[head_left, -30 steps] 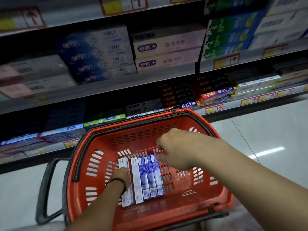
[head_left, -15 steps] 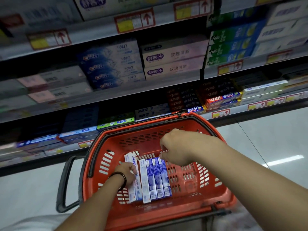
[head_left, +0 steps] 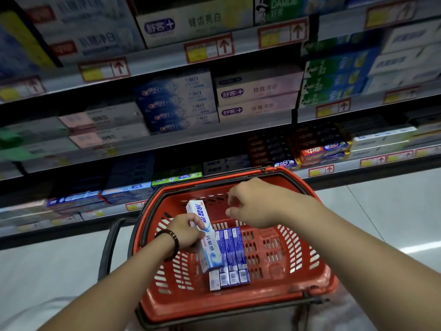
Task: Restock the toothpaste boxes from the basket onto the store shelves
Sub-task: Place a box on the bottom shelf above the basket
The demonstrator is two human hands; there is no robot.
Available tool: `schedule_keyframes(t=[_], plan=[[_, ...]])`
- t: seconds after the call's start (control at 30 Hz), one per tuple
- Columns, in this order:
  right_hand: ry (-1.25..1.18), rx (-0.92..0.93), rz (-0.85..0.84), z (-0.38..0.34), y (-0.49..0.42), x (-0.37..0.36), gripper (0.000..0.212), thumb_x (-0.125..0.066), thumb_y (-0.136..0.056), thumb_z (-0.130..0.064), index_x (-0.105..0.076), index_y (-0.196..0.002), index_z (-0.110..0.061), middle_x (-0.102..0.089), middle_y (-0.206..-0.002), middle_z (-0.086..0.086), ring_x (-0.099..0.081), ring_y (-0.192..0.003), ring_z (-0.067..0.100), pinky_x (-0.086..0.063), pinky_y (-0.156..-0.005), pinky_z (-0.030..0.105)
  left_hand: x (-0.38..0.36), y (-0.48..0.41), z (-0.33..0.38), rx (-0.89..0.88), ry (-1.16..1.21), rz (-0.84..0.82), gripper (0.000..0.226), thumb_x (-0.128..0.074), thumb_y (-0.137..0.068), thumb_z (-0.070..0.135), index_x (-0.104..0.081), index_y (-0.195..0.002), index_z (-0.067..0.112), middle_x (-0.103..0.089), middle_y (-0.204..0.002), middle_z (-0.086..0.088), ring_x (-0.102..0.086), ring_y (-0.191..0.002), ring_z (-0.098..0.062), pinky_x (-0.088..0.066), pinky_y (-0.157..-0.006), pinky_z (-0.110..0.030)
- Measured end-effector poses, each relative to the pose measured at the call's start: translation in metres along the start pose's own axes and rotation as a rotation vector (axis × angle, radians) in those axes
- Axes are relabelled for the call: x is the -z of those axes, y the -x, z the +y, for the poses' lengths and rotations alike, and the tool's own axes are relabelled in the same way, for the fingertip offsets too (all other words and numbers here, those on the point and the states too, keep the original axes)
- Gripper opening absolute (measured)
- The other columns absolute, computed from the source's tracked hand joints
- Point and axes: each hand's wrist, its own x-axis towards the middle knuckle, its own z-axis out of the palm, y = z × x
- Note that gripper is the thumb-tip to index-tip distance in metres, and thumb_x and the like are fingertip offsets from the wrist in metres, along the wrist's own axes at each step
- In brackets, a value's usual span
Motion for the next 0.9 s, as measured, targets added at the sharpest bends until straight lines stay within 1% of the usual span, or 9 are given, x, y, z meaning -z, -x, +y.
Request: schedule_keyframes(t=[0.1,0.23,0.33,0.43,0.53,0.67,0.77,0.83,0.9], plan=[[-0.095,-0.008,0.046,0.000,0.000,0.001,0.036,-0.060,-0.103,-0.050,-0.069,-0.125,-0.023,-0.065,-0.119,0.001,-0.065,-0.103,0.020,-0.057,-0.094,0.042,0.009,0.013,0.015,0.009,0.108,-0.027,0.012,-0.069,-0.092,-0.003,-0.065,-0.090,0.008,-0.074,-0.099,-0.023,-0.077,-0.076,-0.039,-0.064,-0.064,-0.045],[-0.190,-0.002,0.110,0.000,-0.001,0.003,0.035,-0.063,-0.102,-0.048,-0.070,-0.126,-0.023,-0.070,-0.123,0.000,-0.067,-0.107,0.019,-0.058,-0.097,0.041,0.021,0.027,0.031,-0.016,0.163,-0.062,0.010,-0.070,-0.094,0.000,-0.063,-0.092,0.007,-0.072,-0.113,-0.012,-0.079,-0.084,-0.027,-0.066,-0.069,-0.047],[-0.230,0.004,0.146,0.001,-0.001,0.002,0.034,-0.065,-0.102,-0.046,-0.070,-0.126,-0.023,-0.072,-0.119,-0.001,-0.069,-0.106,0.018,-0.058,-0.096,0.042,0.032,0.039,0.043,-0.047,0.167,-0.084,0.010,-0.070,-0.095,0.003,-0.061,-0.095,0.008,-0.071,-0.118,-0.010,-0.079,-0.088,-0.027,-0.066,-0.070,-0.045],[-0.248,-0.003,0.174,0.005,-0.001,0.003,0.034,-0.065,-0.102,-0.046,-0.069,-0.127,-0.024,-0.073,-0.117,-0.003,-0.068,-0.105,0.016,-0.058,-0.097,0.039,0.041,0.051,0.053,-0.091,0.182,-0.096,0.011,-0.070,-0.096,0.005,-0.060,-0.095,0.009,-0.070,-0.119,-0.007,-0.079,-0.092,-0.027,-0.066,-0.074,-0.048],[-0.283,0.000,0.204,0.008,-0.002,0.002,0.035,-0.067,-0.101,-0.046,-0.068,-0.129,-0.025,-0.073,-0.112,-0.007,-0.070,-0.101,0.011,-0.059,-0.094,0.037,0.047,0.059,0.057,-0.109,0.237,-0.104,0.010,-0.069,-0.097,0.007,-0.060,-0.096,0.010,-0.073,-0.117,-0.011,-0.079,-0.093,-0.028,-0.065,-0.076,-0.050],[-0.311,0.013,0.219,0.010,0.000,-0.001,0.036,-0.067,-0.101,-0.045,-0.067,-0.131,-0.026,-0.072,-0.111,-0.009,-0.069,-0.096,0.006,-0.059,-0.088,0.031,0.048,0.063,0.056,-0.090,0.317,-0.091,0.009,-0.069,-0.098,0.007,-0.060,-0.096,0.009,-0.074,-0.115,-0.013,-0.079,-0.093,-0.028,-0.065,-0.070,-0.044],[-0.303,0.042,0.220,0.010,0.002,-0.003,0.037,-0.070,-0.098,-0.046,-0.067,-0.130,-0.027,-0.070,-0.106,-0.012,-0.066,-0.088,0.000,-0.049,-0.076,0.018,0.046,0.064,0.057,-0.073,0.387,-0.074,0.008,-0.068,-0.098,0.006,-0.061,-0.096,0.008,-0.075,-0.113,-0.015,-0.079,-0.093,-0.028,-0.064,-0.064,-0.037],[-0.295,0.048,0.210,0.010,0.001,-0.005,0.038,-0.073,-0.096,-0.048,-0.067,-0.127,-0.027,-0.069,-0.103,-0.012,-0.065,-0.086,0.000,-0.045,-0.072,0.017,0.045,0.064,0.059,-0.072,0.439,-0.063,0.008,-0.068,-0.098,0.004,-0.061,-0.098,0.007,-0.074,-0.114,-0.016,-0.078,-0.094,-0.029,-0.063,-0.064,-0.036],[-0.307,0.044,0.196,0.010,0.000,-0.008,0.041,-0.075,-0.093,-0.052,-0.067,-0.126,-0.028,-0.069,-0.103,-0.012,-0.065,-0.086,0.001,-0.048,-0.073,0.019,0.042,0.064,0.063,-0.094,0.491,-0.045,0.009,-0.068,-0.097,0.002,-0.061,-0.099,0.006,-0.073,-0.113,-0.019,-0.078,-0.092,-0.030,-0.063,-0.063,-0.037]])
